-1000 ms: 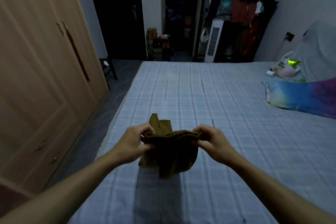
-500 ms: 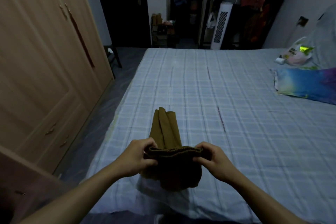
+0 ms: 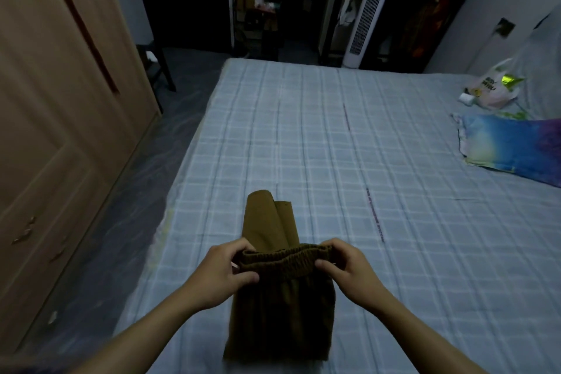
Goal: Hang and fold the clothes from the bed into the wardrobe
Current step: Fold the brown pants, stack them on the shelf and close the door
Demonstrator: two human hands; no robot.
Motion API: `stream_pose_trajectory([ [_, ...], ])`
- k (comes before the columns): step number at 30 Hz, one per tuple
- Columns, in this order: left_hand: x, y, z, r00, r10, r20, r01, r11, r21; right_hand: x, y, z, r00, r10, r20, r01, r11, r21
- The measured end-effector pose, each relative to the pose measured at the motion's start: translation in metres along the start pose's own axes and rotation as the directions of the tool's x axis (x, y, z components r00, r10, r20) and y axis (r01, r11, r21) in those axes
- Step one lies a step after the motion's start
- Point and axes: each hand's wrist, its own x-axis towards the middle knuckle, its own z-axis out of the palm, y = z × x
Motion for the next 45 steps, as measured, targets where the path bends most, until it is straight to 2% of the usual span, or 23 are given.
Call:
stream_pose_trajectory([
  [7, 0.079, -0.042, -0.025, 0.996, -0.081, 0.029, 0.083, 0.993, -0.079, 0.08, 0.021, 0.014, 0.996, 0.086, -0.023, -0.086, 0.996, -0.009],
  [15, 0.167, -0.085, -0.031, 0.981, -0.191, -0.007, 0.191, 0.98, -0.062, 0.173, 0.062, 0.017, 0.987, 0.157, -0.03, -0.157, 0.987, -0.011],
  [22, 0.265, -0.152, -0.026, 0.957, -0.267, -0.117, 0.259, 0.963, -0.073, 0.273, 0.125, 0.03, 0.976, 0.19, -0.105, -0.194, 0.981, -0.021],
  [25, 0.306, -0.188, -0.012, 0.929, -0.315, -0.195, 0.306, 0.949, -0.076, 0.318, 0.162, 0.04, 0.958, 0.248, -0.147, -0.256, 0.966, -0.045],
  [27, 0.319, -0.213, 0.005, 0.913, -0.323, -0.249, 0.348, 0.936, 0.062, 0.332, 0.187, 0.052, 0.945, 0.262, -0.197, -0.293, 0.945, -0.147],
  [29, 0.314, -0.235, 0.027, 0.927, -0.221, -0.303, 0.309, 0.909, 0.28, 0.33, 0.208, 0.068, 0.97, 0.122, -0.208, -0.19, 0.919, -0.346],
  [32, 0.299, -0.259, 0.065, 0.974, -0.036, -0.224, 0.154, 0.83, 0.537, 0.307, 0.232, 0.099, 0.996, -0.089, -0.003, 0.068, 0.781, -0.621],
  [34, 0.298, -0.276, 0.084, 0.992, 0.02, -0.124, 0.071, 0.724, 0.686, 0.296, 0.25, 0.116, 0.988, -0.105, 0.117, 0.157, 0.65, -0.743],
  [38, 0.304, -0.314, 0.097, 0.999, 0.036, -0.04, 0.007, 0.645, 0.764, 0.292, 0.29, 0.129, 0.981, -0.032, 0.19, 0.178, 0.527, -0.831],
  [45, 0.311, -0.346, 0.11, 0.989, 0.135, -0.058, -0.037, 0.612, 0.79, 0.299, 0.323, 0.137, 0.98, -0.146, 0.139, 0.195, 0.514, -0.835],
])
